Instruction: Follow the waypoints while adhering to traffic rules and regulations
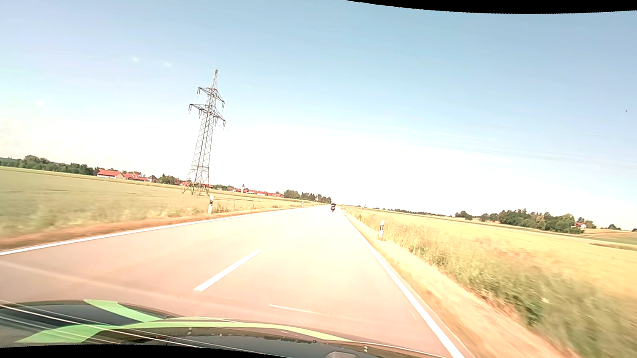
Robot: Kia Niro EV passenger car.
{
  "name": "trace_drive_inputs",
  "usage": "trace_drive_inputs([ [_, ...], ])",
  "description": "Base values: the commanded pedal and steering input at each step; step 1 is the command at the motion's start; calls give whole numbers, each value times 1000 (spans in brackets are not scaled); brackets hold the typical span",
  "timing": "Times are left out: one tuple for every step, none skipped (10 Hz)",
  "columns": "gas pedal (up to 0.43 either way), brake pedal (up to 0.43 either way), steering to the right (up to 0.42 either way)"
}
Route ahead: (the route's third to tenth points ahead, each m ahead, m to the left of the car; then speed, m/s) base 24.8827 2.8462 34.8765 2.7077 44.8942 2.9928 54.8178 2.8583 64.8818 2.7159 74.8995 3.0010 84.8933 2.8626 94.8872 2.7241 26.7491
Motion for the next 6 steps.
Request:
trace_drive_inputs([
  [299,0,-1],
  [248,0,-1],
  [228,0,-2],
  [228,0,-2],
  [228,0,-2],
  [240,0,-3],
])
